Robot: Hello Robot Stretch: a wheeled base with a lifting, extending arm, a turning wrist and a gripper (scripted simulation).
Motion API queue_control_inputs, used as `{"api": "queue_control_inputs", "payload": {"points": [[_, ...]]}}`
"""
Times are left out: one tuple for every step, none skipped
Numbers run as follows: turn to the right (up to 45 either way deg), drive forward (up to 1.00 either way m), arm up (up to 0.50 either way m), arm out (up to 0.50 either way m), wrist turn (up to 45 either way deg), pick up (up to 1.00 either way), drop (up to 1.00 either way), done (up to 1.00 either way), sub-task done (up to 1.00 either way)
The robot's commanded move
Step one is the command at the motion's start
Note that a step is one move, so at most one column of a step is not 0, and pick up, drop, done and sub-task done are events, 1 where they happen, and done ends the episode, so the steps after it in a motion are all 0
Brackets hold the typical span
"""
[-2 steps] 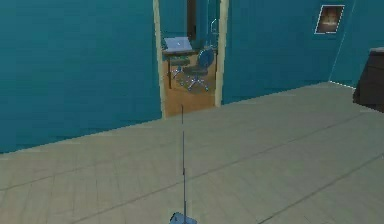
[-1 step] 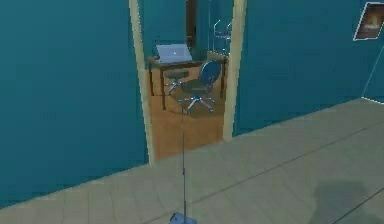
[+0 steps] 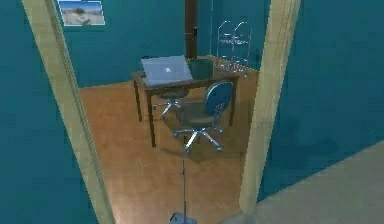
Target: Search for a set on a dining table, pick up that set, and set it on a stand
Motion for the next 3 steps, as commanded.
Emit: {"api": "queue_control_inputs", "payload": {"points": [[0.0,0.60,0.00,0.00,0.0,0.00,0.00,0.00,0.00],[-24.0,0.00,0.00,0.00,0.0,0.00,0.00,0.00,0.00],[0.0,0.50,0.00,0.00,0.0,0.00,0.00,0.00,0.00]]}}
